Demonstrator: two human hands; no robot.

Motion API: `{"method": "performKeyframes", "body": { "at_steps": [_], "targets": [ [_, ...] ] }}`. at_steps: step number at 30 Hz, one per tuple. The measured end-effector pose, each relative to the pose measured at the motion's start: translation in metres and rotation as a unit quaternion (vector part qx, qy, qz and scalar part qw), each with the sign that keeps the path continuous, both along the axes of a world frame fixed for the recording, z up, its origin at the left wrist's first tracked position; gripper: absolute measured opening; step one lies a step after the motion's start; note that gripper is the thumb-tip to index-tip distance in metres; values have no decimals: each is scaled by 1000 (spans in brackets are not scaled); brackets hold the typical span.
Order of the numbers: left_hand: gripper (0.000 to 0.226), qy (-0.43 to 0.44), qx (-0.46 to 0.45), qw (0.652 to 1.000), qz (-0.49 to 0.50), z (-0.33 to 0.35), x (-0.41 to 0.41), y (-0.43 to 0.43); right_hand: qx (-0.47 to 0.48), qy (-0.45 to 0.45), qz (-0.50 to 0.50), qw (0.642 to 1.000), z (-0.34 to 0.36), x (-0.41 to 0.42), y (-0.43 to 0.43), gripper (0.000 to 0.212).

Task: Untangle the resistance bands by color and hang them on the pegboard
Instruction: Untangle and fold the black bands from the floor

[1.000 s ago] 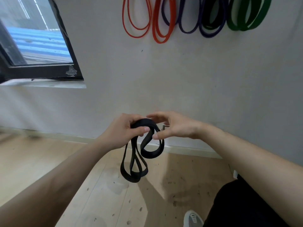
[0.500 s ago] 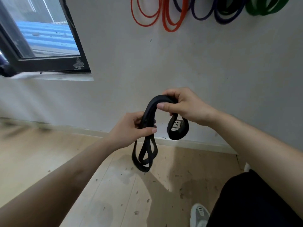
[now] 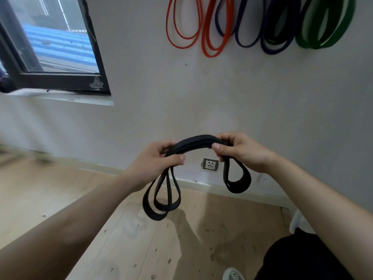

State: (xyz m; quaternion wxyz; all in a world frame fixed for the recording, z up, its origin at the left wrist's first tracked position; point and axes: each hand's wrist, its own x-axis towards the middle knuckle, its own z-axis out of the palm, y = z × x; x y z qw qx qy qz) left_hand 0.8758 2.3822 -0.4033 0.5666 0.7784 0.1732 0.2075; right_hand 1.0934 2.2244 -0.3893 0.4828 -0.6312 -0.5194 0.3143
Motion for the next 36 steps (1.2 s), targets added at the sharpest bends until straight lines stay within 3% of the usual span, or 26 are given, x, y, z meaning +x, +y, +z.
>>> {"method": "performKeyframes", "body": {
  "at_steps": [6,13,16,23,31,36],
  "targets": [
    [42,-79,-74,994,-12,17,0,5,-65,36,32,997,-18,-5,5,14],
    [20,-187,-212,957,66,45,12,3,25,124,-25,992,9,-46,20,32],
    [14,-208,-252,940,99,66,26,2,81,99,-82,988,29,-57,32,25],
    [13,-235,-227,941,89,152,50,20,140,71,-150,976,117,-53,50,12],
    [16,-291,-253,921,57,249,55,65,213,82,-158,961,235,-35,82,18],
    [21,-330,-229,913,77,294,73,95,298,-27,-200,933,274,-36,120,17]
  ]
}}
